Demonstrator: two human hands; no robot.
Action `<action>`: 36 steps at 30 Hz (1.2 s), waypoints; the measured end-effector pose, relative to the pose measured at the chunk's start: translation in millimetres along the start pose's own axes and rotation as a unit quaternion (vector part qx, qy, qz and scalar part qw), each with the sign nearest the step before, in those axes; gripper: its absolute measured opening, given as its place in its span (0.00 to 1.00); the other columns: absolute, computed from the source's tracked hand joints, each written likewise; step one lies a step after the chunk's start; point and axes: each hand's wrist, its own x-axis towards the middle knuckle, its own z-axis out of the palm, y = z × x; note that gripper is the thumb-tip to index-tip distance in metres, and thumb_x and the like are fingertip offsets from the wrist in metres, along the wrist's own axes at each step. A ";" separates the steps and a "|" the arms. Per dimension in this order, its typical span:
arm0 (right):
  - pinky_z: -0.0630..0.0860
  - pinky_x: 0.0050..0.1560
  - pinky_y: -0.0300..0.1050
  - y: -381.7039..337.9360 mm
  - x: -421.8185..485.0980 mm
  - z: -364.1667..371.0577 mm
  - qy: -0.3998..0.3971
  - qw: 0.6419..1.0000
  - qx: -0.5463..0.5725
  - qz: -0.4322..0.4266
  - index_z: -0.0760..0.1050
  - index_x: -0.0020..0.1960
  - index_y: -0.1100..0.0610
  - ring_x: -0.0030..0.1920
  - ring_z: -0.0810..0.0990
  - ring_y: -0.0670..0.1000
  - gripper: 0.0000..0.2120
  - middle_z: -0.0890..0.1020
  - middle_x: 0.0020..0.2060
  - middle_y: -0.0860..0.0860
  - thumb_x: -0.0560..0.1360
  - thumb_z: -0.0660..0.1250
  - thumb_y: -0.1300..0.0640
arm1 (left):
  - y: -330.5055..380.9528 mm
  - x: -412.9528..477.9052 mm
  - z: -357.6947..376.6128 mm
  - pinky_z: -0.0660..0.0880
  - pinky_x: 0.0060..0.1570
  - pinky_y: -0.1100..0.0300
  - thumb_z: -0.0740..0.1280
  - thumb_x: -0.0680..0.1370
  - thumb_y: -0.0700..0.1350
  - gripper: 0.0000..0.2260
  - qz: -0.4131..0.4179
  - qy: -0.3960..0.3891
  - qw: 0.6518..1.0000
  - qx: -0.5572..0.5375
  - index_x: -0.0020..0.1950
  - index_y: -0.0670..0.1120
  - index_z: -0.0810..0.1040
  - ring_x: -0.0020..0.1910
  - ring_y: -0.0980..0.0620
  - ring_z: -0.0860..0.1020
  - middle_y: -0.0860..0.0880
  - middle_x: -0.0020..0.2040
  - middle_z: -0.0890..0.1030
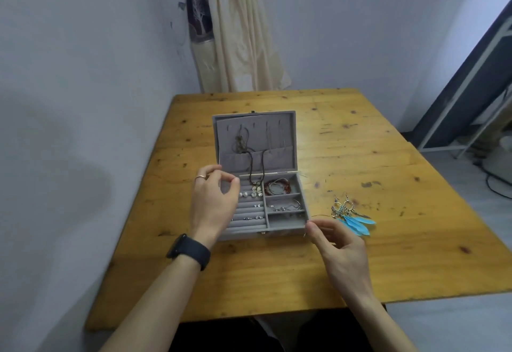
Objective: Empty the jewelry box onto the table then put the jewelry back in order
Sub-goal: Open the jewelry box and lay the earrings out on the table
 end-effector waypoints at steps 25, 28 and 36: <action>0.78 0.46 0.45 23.3 7.6 -15.6 -0.053 0.925 -0.375 -0.008 0.83 0.50 0.42 0.46 0.82 0.48 0.09 0.85 0.43 0.42 0.75 0.69 0.40 | 21.3 -113.2 62.5 0.80 0.46 0.54 0.63 0.79 0.59 0.09 -0.005 -0.155 0.980 0.128 0.50 0.57 0.79 0.47 0.51 0.82 0.57 0.47 0.83; 0.78 0.46 0.45 25.3 5.8 -13.0 -0.039 0.921 -0.387 -0.023 0.83 0.52 0.43 0.49 0.83 0.49 0.11 0.86 0.48 0.43 0.75 0.69 0.39 | 21.0 -113.4 64.9 0.80 0.46 0.53 0.63 0.79 0.59 0.09 -0.011 -0.149 0.979 0.142 0.51 0.57 0.79 0.48 0.51 0.82 0.57 0.47 0.83; 0.68 0.40 0.25 32.8 -9.9 -27.7 -0.029 0.950 -0.303 -0.073 0.85 0.50 0.49 0.38 0.78 0.37 0.05 0.82 0.39 0.42 0.76 0.71 0.51 | 7.7 -123.1 55.5 0.78 0.44 0.58 0.65 0.79 0.55 0.05 0.025 -0.123 0.989 0.079 0.52 0.58 0.79 0.47 0.57 0.80 0.61 0.44 0.79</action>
